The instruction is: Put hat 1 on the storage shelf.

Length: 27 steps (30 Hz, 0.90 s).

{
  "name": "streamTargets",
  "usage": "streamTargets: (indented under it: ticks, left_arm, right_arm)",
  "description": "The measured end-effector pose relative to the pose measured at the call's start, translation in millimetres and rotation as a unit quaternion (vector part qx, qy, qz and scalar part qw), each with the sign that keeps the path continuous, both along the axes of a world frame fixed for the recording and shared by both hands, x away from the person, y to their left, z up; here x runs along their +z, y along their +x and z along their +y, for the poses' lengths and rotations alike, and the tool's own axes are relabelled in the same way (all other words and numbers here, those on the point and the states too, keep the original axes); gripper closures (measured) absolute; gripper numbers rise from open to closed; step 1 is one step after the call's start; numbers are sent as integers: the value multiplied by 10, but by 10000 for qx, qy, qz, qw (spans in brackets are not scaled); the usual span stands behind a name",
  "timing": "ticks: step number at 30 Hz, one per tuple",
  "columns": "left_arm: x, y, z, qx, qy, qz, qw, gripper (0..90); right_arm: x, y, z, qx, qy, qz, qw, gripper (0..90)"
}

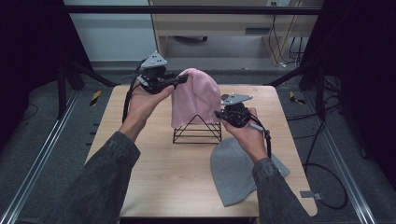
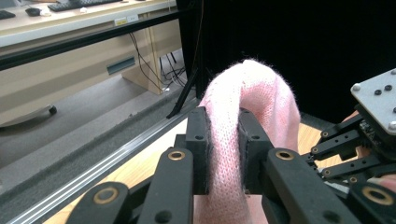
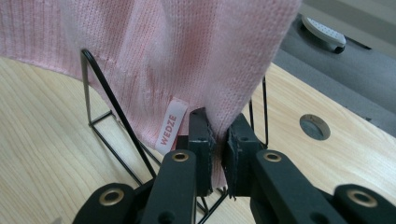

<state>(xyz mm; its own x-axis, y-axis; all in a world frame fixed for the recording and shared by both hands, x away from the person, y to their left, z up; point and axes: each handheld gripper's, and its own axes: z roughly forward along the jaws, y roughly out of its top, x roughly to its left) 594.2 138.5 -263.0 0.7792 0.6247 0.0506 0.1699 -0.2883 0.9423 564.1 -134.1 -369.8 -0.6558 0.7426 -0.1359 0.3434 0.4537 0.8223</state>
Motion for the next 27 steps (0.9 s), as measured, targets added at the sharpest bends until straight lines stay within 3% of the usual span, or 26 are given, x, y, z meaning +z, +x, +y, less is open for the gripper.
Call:
streamTargets:
  ticks: [13,27]
  left_arm:
    - [-182,-30,-44,-99,272,92,9995,778]
    - [-352,-121,-77,-195,335,269,9989,780]
  right_arm:
    - [-159,-23,-56,-25,-96,155,9998,828]
    - [-309,-20,-85,-43,-185,406,9990,822]
